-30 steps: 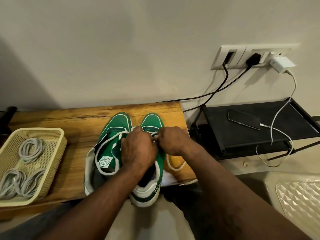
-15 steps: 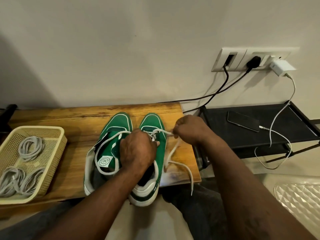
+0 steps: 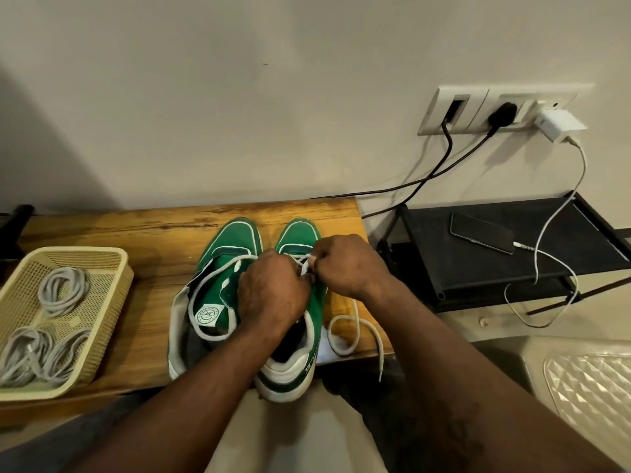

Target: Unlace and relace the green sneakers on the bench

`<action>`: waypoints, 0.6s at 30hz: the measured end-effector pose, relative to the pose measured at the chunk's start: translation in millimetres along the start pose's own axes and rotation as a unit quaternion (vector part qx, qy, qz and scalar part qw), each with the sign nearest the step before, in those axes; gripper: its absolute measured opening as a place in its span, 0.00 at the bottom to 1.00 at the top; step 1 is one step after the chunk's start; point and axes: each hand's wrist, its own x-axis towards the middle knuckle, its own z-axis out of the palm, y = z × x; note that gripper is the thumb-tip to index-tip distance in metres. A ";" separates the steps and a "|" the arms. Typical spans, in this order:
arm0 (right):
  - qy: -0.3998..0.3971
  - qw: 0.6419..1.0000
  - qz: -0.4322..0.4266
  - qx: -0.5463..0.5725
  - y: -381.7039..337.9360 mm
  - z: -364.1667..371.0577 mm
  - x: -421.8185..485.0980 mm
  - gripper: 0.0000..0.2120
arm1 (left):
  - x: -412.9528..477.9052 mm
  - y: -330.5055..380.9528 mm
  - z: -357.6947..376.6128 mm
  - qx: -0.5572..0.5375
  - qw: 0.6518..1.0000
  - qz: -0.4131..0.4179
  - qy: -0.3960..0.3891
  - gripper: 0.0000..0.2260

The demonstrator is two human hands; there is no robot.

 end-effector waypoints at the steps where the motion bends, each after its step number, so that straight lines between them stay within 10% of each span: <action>1: 0.016 1.000 0.002 0.019 1.0 -1.4 0.3 0.09 | 1.0 -0.6 0.8 -0.005 1.000 0.000 0.006 0.23; 9: -0.048 0.991 0.066 0.103 7.4 0.0 3.7 0.11 | 18.1 -14.8 -26.4 -0.152 0.988 -0.013 0.021 0.06; 18: -0.027 0.990 0.073 0.115 8.4 0.2 6.6 0.15 | 29.9 -22.3 -47.7 0.129 0.983 0.047 -0.125 0.05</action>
